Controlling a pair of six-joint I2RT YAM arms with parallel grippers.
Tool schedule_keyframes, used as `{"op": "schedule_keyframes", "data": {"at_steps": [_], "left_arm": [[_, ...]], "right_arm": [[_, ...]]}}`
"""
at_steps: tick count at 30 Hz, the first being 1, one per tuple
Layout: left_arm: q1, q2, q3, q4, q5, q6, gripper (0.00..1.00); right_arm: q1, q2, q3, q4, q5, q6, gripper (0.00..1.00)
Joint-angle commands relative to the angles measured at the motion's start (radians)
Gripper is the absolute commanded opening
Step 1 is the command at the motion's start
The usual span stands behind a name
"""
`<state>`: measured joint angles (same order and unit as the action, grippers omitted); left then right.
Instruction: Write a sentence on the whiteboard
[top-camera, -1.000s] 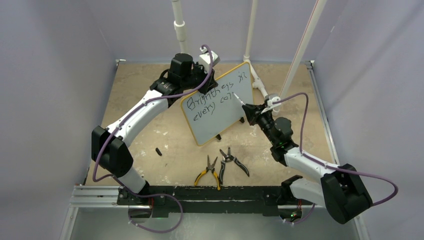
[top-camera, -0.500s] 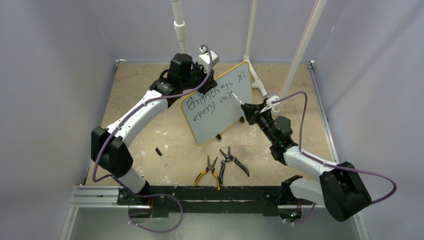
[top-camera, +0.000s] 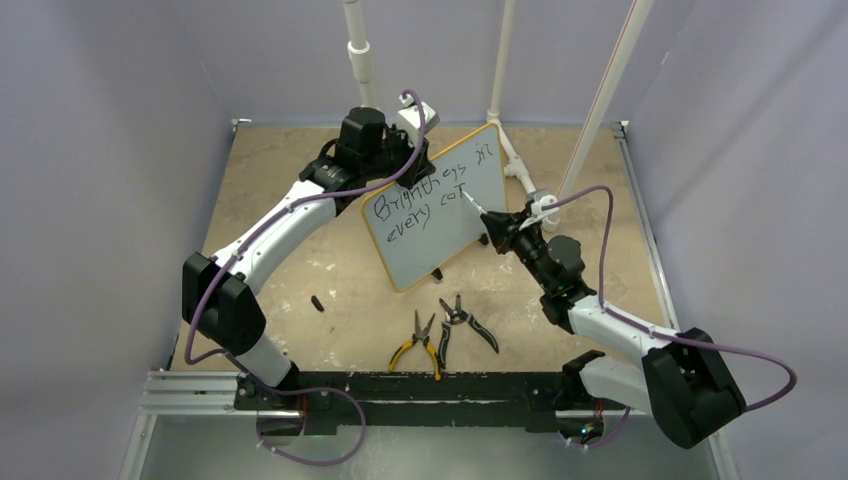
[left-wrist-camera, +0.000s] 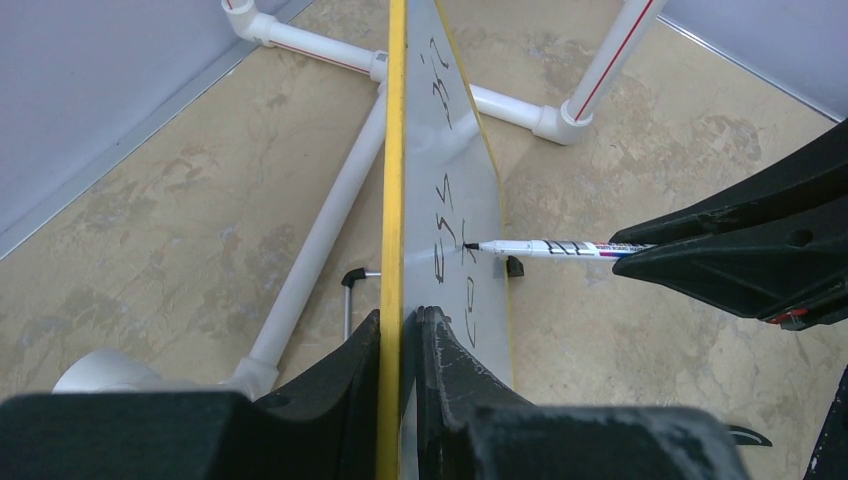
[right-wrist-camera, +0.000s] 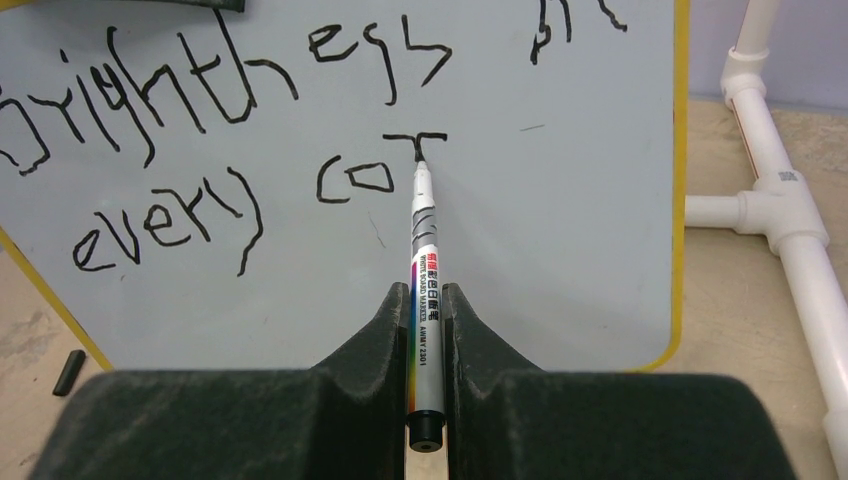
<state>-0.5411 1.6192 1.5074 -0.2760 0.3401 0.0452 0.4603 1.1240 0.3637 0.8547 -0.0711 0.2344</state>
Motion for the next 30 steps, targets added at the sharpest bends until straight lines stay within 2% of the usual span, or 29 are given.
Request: {"op": "schedule_keyframes", "data": {"at_steps": [1,9,30], "left_arm": [[0.004,-0.03,-0.003,0.03,-0.021,0.024,0.0],[0.003,-0.031,-0.003,0.029,-0.023,0.024,0.0],[0.003,-0.026,-0.004,0.029,-0.023,0.024,0.0]], "right_arm": [[0.008,-0.03,-0.016,-0.015,0.014,-0.009,0.0],[0.008,-0.098,-0.031,0.003,0.037,-0.003,0.0],[0.007,-0.016,0.024,0.044,0.051,-0.009,0.0]]}}
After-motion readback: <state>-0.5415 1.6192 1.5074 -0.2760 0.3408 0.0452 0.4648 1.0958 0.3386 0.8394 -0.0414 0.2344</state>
